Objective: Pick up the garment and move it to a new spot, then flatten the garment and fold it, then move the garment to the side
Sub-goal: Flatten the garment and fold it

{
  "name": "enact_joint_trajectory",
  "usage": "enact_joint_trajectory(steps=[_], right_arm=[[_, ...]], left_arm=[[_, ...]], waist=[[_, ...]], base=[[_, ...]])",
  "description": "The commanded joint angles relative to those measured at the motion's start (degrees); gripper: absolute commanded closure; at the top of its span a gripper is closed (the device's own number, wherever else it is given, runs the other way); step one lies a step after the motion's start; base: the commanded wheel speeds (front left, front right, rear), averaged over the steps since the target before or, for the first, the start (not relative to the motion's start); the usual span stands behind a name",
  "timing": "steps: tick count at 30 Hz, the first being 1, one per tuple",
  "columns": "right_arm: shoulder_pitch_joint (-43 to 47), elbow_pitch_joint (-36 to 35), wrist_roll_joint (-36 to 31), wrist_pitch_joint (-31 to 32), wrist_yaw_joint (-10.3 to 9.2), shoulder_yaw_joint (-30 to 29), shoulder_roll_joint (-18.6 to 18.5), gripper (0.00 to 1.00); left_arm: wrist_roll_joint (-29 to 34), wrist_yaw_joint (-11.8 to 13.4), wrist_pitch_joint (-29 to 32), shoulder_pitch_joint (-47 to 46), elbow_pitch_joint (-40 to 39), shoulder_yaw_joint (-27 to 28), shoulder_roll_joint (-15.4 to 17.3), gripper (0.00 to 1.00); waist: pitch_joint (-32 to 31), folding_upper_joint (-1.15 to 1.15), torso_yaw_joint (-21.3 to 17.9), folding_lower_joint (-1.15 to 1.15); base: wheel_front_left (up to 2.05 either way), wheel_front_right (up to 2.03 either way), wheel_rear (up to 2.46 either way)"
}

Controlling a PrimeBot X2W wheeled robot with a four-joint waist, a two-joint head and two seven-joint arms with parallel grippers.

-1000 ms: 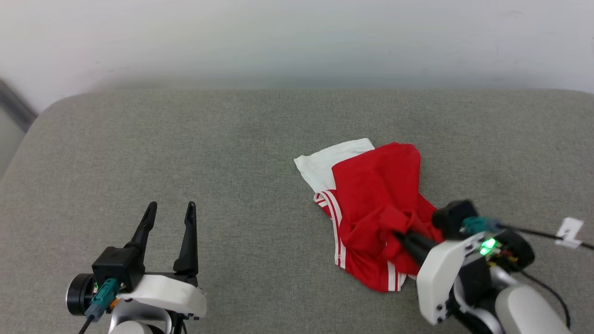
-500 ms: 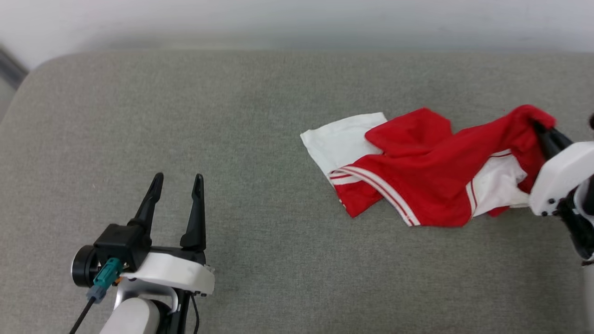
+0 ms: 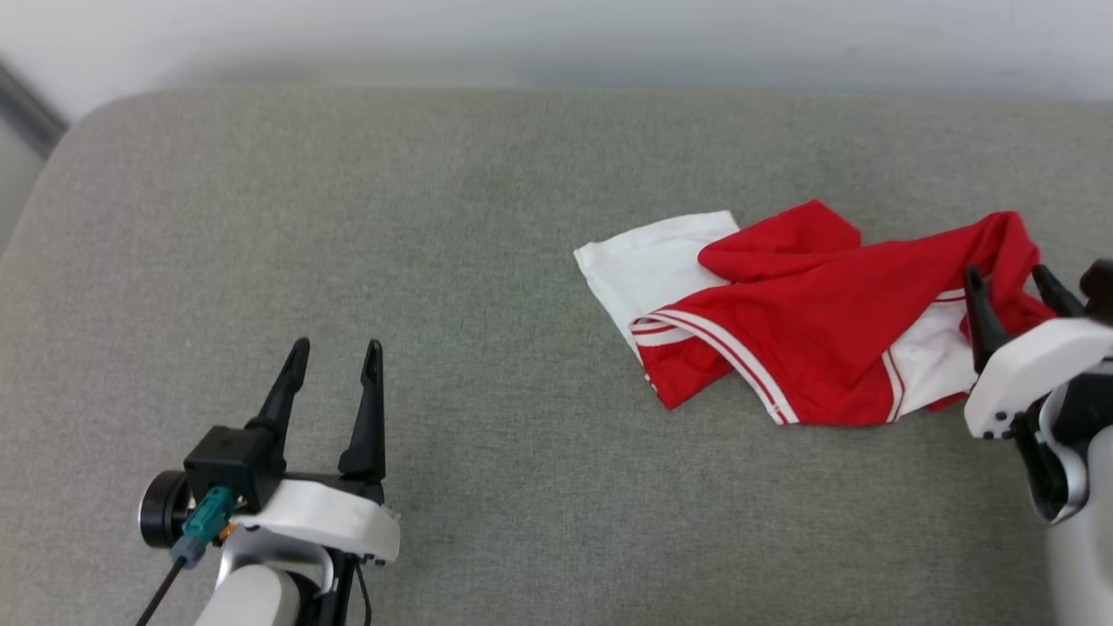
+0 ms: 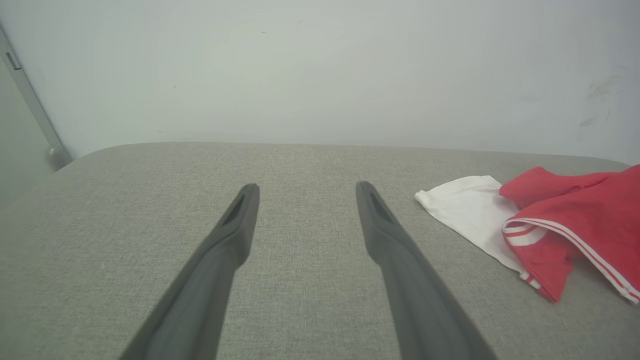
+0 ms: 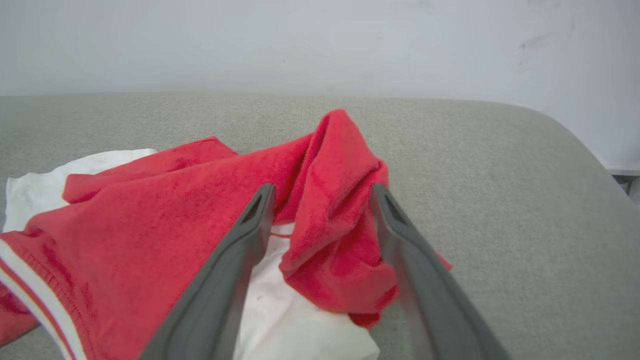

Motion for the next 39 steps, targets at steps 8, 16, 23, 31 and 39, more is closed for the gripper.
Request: enact_joint_trajectory(steps=[8,16,23,31,39], right_arm=[[9.3,-8.4,-1.9,-9.3,-0.04,2.5,3.2,0.0],[19.1,-19.4,-2.6,-8.4,-0.03,5.7,6.0,0.0],[25.1,-27.7,-1.8,-5.1,-0.03,7.1,7.9,0.0],[25.3,-30.6,-0.5,-3.5,-0.03,7.5,8.6,0.0],[22.8,-31.9,0.2,-3.6,-0.02,6.8,8.7,0.0]], left_arm=[[0.3,0.9,0.3,4.5,0.7,0.4,1.0,0.0],[-0.1,2.5,1.7,7.2,-0.9,0.9,2.1,0.0],[-0.5,3.4,2.9,8.1,-2.3,1.4,2.9,0.0],[-0.4,2.8,4.6,5.8,-3.1,0.6,3.5,0.0],[-1.5,-1.6,12.5,-5.5,0.2,-2.7,4.0,0.0]], waist=[[-8.0,0.0,-3.2,-0.01],[-11.5,0.0,-5.2,-0.01],[-11.6,0.0,-7.2,-0.01],[-9.3,0.0,-9.5,-0.01],[-4.4,0.0,-10.6,-0.01]], base=[[0.0,0.0,0.0],[0.0,0.0,0.0],[0.0,0.0,0.0],[0.0,0.0,0.0],[0.0,0.0,0.0]])
